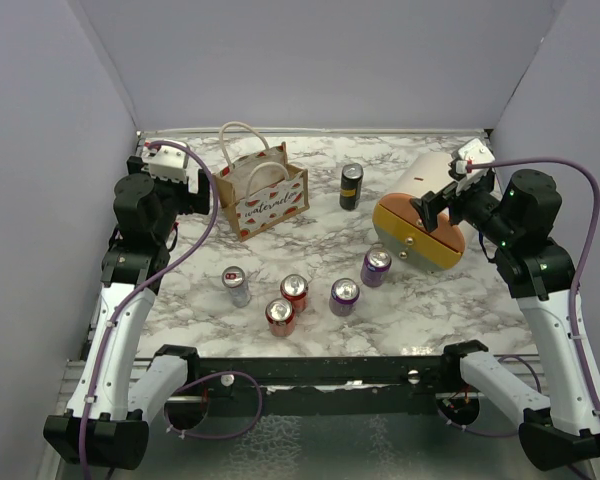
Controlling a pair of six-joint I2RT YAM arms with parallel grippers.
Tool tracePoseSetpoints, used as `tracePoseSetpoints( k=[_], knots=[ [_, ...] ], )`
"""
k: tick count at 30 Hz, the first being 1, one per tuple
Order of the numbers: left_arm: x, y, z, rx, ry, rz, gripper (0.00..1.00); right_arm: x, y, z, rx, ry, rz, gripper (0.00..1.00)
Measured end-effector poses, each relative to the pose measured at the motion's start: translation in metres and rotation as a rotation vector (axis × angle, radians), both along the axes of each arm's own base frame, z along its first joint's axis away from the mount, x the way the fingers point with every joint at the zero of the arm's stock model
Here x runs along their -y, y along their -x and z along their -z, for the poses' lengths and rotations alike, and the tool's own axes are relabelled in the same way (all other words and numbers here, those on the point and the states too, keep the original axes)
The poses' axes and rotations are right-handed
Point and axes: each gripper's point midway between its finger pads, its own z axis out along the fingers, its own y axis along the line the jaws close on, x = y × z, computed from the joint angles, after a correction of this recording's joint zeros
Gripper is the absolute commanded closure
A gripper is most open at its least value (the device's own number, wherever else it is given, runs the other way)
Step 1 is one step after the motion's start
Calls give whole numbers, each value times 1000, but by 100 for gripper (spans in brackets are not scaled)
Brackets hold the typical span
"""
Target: Place the beverage into the canvas bag
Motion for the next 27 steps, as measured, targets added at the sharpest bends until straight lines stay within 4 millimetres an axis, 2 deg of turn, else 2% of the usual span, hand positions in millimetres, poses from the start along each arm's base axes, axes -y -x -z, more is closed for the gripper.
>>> tracePoseSetpoints(
  k=[8,15,19,27],
  knots=[
    [9,-3,10,-24,42,32,1,1,3,7,6,51,-24,0],
    [17,-8,33,-81,90,55,1,8,8,49,-76,149,-28,0],
    [20,-9,43,-96,108,63,1,28,10,84,-147,217,32,0],
    [28,-14,68,-146,135,90,1,82,8,126,-237,344,257,0]
  ],
)
